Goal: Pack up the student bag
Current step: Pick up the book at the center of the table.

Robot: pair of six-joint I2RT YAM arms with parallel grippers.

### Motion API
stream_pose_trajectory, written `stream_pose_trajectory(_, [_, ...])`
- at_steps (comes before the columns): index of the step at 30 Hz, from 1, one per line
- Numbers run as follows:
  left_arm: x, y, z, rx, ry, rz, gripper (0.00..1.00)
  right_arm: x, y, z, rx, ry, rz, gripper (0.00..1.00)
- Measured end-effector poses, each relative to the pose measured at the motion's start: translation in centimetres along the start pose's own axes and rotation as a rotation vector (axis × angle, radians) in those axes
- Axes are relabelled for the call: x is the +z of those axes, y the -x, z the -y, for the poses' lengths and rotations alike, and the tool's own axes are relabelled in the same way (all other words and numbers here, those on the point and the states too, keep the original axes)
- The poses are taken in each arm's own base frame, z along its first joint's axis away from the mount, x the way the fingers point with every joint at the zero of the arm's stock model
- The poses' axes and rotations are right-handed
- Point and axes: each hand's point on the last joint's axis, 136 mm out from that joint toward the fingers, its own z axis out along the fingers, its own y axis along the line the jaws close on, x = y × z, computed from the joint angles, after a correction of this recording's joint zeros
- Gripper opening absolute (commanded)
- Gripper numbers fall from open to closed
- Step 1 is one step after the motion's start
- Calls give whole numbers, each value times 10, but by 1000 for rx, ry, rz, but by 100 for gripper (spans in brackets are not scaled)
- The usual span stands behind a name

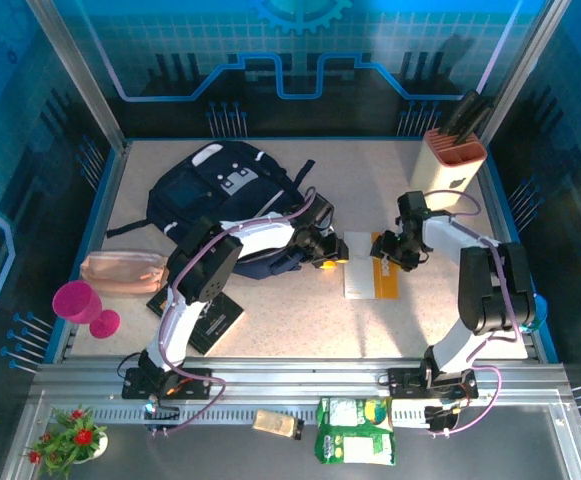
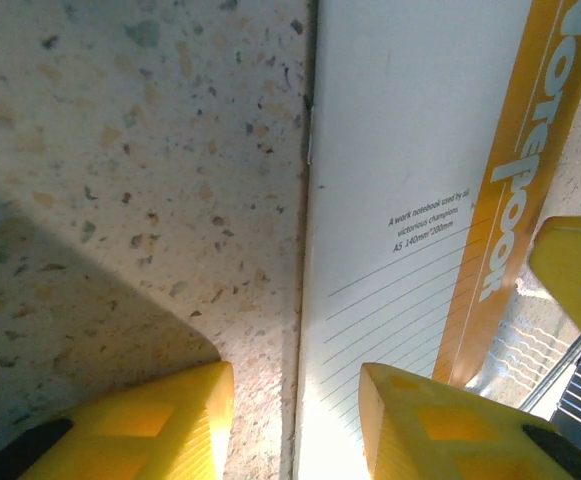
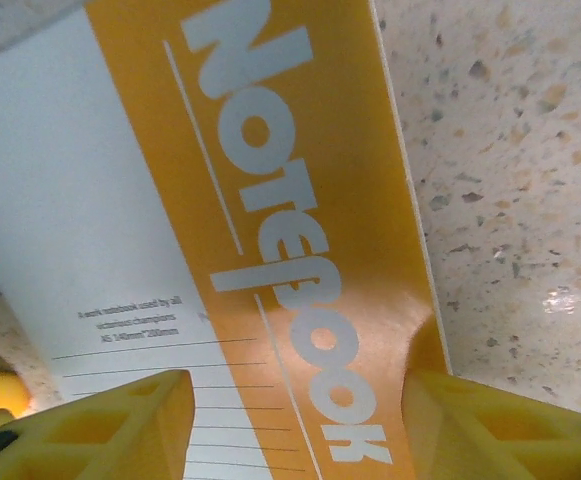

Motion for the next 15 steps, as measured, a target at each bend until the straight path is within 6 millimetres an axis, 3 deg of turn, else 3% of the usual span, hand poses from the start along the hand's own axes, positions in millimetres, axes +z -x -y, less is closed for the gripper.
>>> stream_pose_trajectory(15, [0,0,2,-12,-16,-14,41,10,-19,-27,-9,111,-117,61])
